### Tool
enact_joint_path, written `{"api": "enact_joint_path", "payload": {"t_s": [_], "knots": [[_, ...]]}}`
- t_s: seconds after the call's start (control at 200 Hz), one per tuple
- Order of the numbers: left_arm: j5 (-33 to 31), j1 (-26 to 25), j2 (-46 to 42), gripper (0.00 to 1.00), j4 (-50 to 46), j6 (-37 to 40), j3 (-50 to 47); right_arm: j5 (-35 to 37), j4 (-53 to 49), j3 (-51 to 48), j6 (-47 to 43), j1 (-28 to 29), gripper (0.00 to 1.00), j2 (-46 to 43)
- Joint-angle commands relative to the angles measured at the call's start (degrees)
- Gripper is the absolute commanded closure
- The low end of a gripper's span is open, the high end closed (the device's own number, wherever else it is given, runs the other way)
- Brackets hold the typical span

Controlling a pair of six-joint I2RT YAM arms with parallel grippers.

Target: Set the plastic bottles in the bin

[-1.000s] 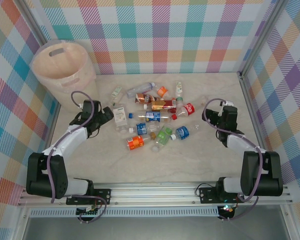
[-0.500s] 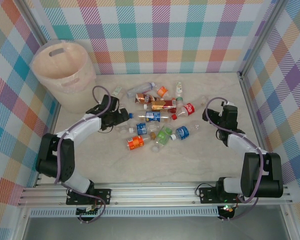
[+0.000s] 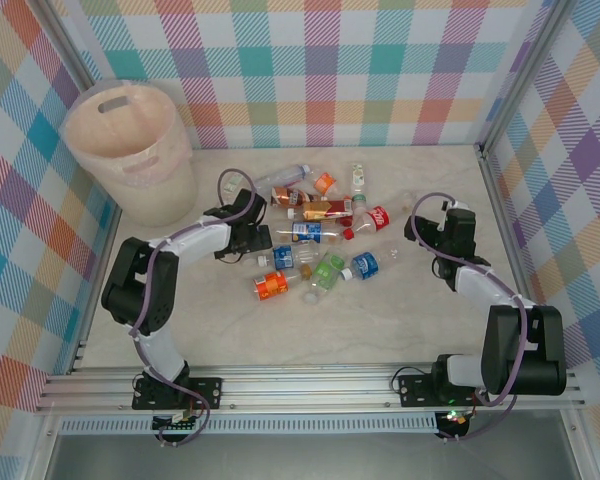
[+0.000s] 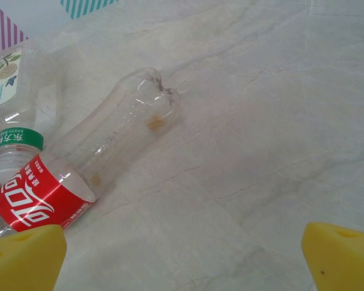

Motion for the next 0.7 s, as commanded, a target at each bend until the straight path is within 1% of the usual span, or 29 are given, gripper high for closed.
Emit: {"api": "enact_joint_path", "payload": {"t_s": [0.0, 0.055, 0.135, 0.28, 0.38, 0.47, 0.58, 0.695], "knots": [[2.02, 1.56, 0.51, 0.0, -0.75, 2.03, 0.53, -0.23, -0.64, 1.69, -1.36, -0.21, 0.0, -0.46], [3.6, 1.8, 0.89, 0.0, 0.34, 2.54, 0.4, -0.13, -0.63, 1.72, -1.27, -0.23, 0.0, -0.49], [4.04, 1.77, 2.32, 0.02, 1.11, 3.2, 0.97, -0.22, -0.61, 1.89, -1.01, -0.2, 0.0, -0.49], [4.65, 1.69, 3.16, 0.13, 1.99, 4.15, 1.26, -0.61, -0.78, 2.69, -0.94, -0.23, 0.0, -0.32], [3.48, 1.69, 0.08, 0.15, 2.41, 4.36, -0.14, -1.7, -1.11, 3.22, -0.83, -0.19, 0.0, -0.79], [1.83, 1.6, -3.53, 0.16, 0.74, 5.09, -0.51, -2.43, -2.28, 3.57, 0.03, -0.23, 0.0, -1.26], [2.54, 1.34, -9.09, 0.19, -0.7, 7.39, -0.57, -3.68, -5.74, 4.93, 0.27, -0.2, 0.0, -1.84], [2.8, 1.26, -14.96, 0.21, -1.82, 8.02, 0.51, -5.18, -7.9, 5.6, 1.17, -0.22, 0.0, -3.14]]}}
